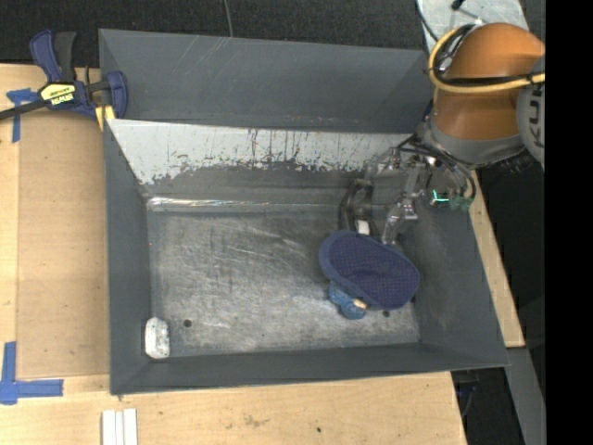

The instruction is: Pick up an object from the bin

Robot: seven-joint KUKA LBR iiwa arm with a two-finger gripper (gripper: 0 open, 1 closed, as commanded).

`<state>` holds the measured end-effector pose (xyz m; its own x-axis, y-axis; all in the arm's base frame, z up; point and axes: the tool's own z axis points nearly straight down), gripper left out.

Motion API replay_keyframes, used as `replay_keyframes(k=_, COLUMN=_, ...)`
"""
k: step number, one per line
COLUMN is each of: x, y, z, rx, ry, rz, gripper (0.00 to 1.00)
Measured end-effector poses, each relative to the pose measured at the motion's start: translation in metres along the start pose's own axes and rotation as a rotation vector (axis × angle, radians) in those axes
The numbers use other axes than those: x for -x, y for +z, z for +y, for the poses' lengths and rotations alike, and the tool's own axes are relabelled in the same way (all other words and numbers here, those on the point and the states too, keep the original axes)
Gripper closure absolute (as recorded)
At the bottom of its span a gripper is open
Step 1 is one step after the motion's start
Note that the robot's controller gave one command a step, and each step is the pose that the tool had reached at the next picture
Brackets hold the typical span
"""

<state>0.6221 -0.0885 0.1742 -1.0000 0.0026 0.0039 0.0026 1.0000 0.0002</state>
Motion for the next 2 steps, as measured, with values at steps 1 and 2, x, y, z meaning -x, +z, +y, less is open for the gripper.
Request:
replay_keyframes(k=1, x=-0.0022, y=0.0329, z=0.0116, rx=-0.002, ry=0.106, rz=-0.018, gripper=0.00)
replay_keyframes(k=2, x=-0.0043, y=0.0385, z=0.0168, rx=-0.003, ry=0.119, rz=-0.022, gripper=0.00)
